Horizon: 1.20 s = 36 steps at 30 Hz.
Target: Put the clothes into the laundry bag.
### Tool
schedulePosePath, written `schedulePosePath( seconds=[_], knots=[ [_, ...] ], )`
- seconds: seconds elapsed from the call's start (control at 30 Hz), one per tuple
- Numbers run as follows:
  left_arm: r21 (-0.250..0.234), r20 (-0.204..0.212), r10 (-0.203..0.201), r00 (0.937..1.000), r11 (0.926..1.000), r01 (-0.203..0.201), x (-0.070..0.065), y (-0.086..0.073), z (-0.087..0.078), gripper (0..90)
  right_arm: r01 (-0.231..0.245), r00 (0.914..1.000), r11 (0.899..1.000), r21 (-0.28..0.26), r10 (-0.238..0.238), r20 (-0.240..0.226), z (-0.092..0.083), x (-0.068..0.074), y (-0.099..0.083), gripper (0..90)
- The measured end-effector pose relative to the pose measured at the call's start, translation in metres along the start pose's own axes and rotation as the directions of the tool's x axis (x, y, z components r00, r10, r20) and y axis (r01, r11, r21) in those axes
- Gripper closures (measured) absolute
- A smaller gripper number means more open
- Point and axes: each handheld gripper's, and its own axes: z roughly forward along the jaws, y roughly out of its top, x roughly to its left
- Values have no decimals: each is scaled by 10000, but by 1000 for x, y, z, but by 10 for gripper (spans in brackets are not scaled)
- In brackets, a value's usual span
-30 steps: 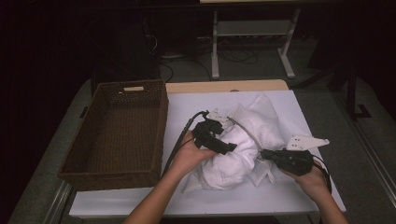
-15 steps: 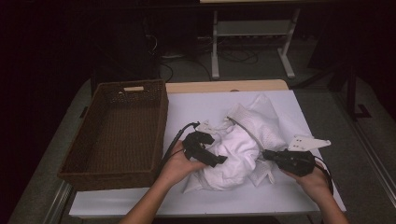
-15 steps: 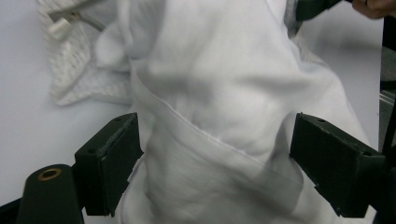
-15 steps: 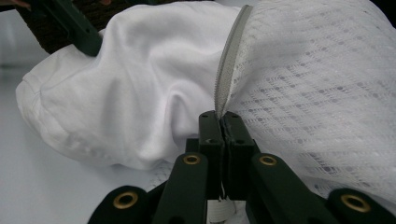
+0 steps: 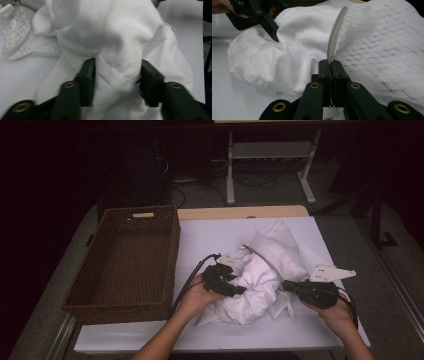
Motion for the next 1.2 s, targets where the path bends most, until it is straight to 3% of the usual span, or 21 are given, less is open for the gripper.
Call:
schedulePosePath(
  seconds=[0.13, 0.27, 0.6, 0.8, 1.0, 1.2],
  knots=[
    [55, -120, 46, 9999, 10000, -45, 1, 3, 0, 731, 13, 10000, 10000, -22, -13, 3, 0, 0, 1, 877],
    [62, -202, 108, 9997, 9999, -107, 1, 8, 0, 784, 53, 10000, 10000, -34, -53, -2, 0, 2, 1, 877],
    [60, -419, 311, 9986, 9995, -309, 0, 22, 7, 793, 146, 9999, 9995, -270, -148, -69, -1, 7, 6, 876],
    [-16, -567, 179, 9982, 9998, -180, -1, 29, 16, 793, 214, 9996, 9991, -377, -221, -170, -1, 11, 10, 876],
    [116, -771, -20, 9970, 9999, 29, 1, 33, 24, 788, 292, 9972, 9995, -128, -300, -692, 4, 12, 8, 876],
    [300, -848, 30, 9964, 9996, -4, -1, 31, 31, 784, 266, 9960, 9991, -330, -293, -842, 4, 13, 11, 875]
  ],
)
